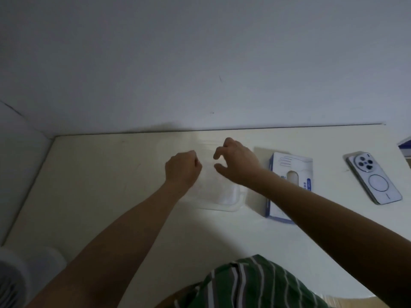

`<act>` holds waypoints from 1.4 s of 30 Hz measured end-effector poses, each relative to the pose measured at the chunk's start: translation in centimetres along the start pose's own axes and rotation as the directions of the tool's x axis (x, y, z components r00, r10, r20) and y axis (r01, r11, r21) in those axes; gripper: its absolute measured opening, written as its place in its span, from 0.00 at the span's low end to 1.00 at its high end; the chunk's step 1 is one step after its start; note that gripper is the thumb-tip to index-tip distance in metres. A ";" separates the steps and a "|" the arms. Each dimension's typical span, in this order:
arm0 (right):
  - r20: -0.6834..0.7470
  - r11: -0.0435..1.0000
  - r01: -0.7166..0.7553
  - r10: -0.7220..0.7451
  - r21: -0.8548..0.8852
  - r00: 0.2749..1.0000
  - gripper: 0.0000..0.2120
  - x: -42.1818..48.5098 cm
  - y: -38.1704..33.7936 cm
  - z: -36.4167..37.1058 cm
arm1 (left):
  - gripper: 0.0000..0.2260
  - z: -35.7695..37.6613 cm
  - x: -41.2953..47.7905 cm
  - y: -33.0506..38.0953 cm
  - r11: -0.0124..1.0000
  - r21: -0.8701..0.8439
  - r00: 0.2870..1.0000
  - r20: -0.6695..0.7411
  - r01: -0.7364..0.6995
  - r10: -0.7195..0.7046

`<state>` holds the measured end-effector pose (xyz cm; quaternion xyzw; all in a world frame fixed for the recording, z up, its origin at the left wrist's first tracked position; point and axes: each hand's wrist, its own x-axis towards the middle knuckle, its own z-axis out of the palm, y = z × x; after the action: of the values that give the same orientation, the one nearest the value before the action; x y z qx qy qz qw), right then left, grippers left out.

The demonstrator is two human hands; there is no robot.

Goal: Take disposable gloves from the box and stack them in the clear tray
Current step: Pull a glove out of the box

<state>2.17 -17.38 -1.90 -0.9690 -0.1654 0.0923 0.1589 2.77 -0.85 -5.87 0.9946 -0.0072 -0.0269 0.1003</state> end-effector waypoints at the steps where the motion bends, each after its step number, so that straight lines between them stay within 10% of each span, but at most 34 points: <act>1: -0.033 0.997 -0.026 0.029 0.076 0.999 0.12 -0.4 1.0 -0.8 | 0.08 -0.5 0.1 1.2 0.999 -0.042 0.999 -0.034 -0.021 0.020; 10: 0.028 0.901 -0.426 0.425 0.077 0.905 0.06 -8.0 13.4 -0.5 | 0.05 0.7 -0.8 15.7 0.867 -0.361 0.910 0.101 -0.343 0.401; 16: 0.100 0.928 -0.358 0.368 -0.106 0.924 0.19 -10.5 15.8 2.8 | 0.34 6.3 -1.9 18.7 0.920 -0.284 0.808 0.452 -0.271 0.378; 23: -0.003 0.945 -0.278 0.282 -0.172 0.959 0.05 -9.8 16.3 3.9 | 0.34 8.7 -1.8 19.3 0.949 -0.249 0.805 0.512 -0.194 0.299; 31: -0.192 0.881 -0.231 0.332 0.413 0.924 0.06 -10.5 18.4 1.4 | 0.39 9.5 -1.7 19.2 0.955 -0.253 0.791 0.548 -0.154 0.273; 38: -0.135 0.506 -0.161 0.498 0.848 0.856 0.14 -11.2 19.0 -0.9 | 0.23 9.3 -1.5 19.5 0.963 -0.253 0.777 0.586 -0.092 0.229; 42: -0.115 0.329 -0.091 0.555 0.940 0.824 0.16 -11.2 18.4 -2.0 | 0.37 8.8 -1.8 18.8 0.938 -0.294 0.774 0.543 -0.187 0.324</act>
<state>-2.38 -38.35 -4.83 -0.7296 0.1530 -0.0129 0.6664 0.28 -21.01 -10.60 0.9096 -0.1705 -0.3176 0.2067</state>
